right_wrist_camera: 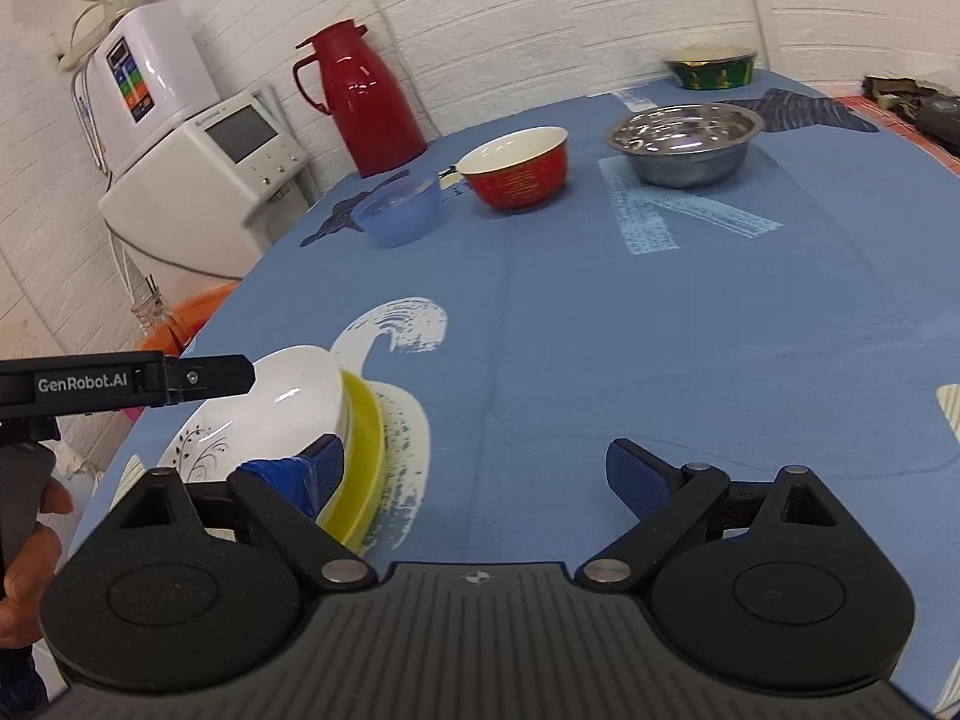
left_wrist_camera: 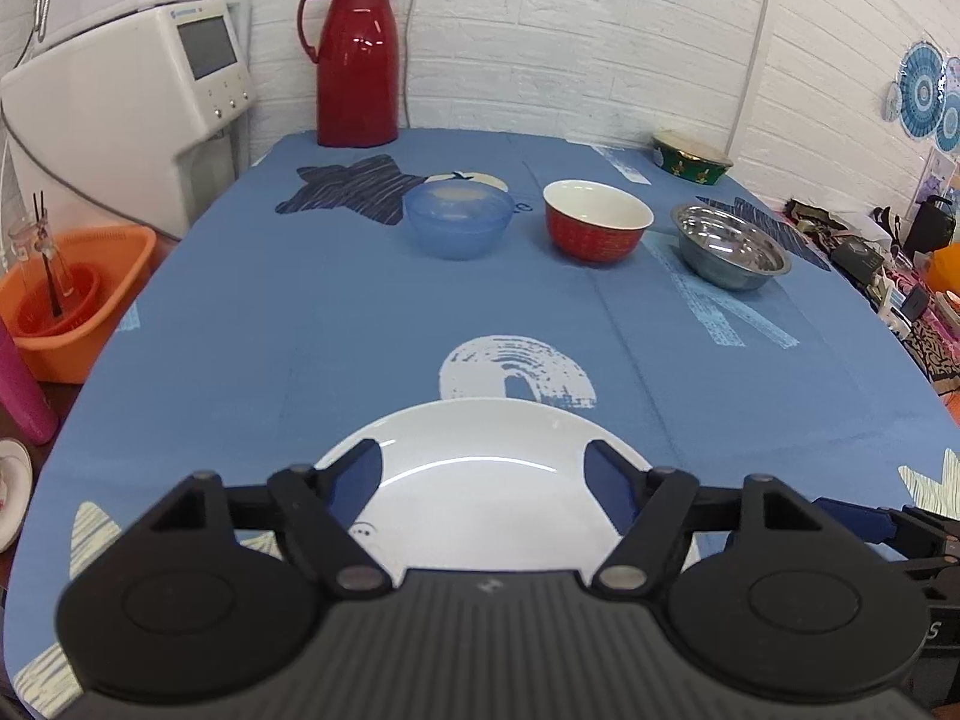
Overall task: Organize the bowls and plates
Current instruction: 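Grasp the steel bowl's rim with the right tool, then carry the steel bowl beside the plate stack and lower it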
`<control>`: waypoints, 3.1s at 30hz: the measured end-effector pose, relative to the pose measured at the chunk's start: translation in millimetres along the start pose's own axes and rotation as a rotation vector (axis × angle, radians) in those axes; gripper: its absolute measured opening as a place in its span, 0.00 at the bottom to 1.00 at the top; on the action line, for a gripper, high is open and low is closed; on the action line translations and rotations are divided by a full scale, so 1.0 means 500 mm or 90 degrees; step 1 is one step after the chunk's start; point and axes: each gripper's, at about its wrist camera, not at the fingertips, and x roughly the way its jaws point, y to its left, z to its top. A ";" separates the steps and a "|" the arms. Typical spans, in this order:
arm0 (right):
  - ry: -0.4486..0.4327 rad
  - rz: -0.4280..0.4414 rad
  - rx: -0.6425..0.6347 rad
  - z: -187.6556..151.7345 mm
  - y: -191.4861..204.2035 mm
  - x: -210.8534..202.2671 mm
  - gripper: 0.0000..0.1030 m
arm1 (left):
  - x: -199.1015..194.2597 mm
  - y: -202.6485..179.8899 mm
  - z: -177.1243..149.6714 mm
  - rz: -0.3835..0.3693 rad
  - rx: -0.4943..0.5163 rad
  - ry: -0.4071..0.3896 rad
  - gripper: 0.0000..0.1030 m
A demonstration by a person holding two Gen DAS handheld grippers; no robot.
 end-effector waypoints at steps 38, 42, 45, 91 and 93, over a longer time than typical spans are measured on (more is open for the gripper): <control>0.300 -0.196 -0.108 0.410 -0.267 0.366 0.80 | 0.170 -0.080 0.121 -0.035 0.036 0.077 0.73; 0.347 -0.140 -0.141 0.369 -0.251 0.317 0.80 | 0.160 -0.105 0.120 -0.050 0.054 0.076 0.73; 0.268 -0.159 -0.132 0.360 -0.248 0.269 0.80 | 0.174 -0.129 0.137 -0.066 0.059 0.081 0.73; 0.097 -0.058 -0.169 0.140 -0.102 0.092 0.80 | 0.261 -0.279 0.112 -0.123 0.065 0.169 0.21; 0.097 -0.059 -0.170 0.120 -0.092 0.076 0.80 | 0.234 -0.273 0.089 -0.127 0.073 0.168 0.21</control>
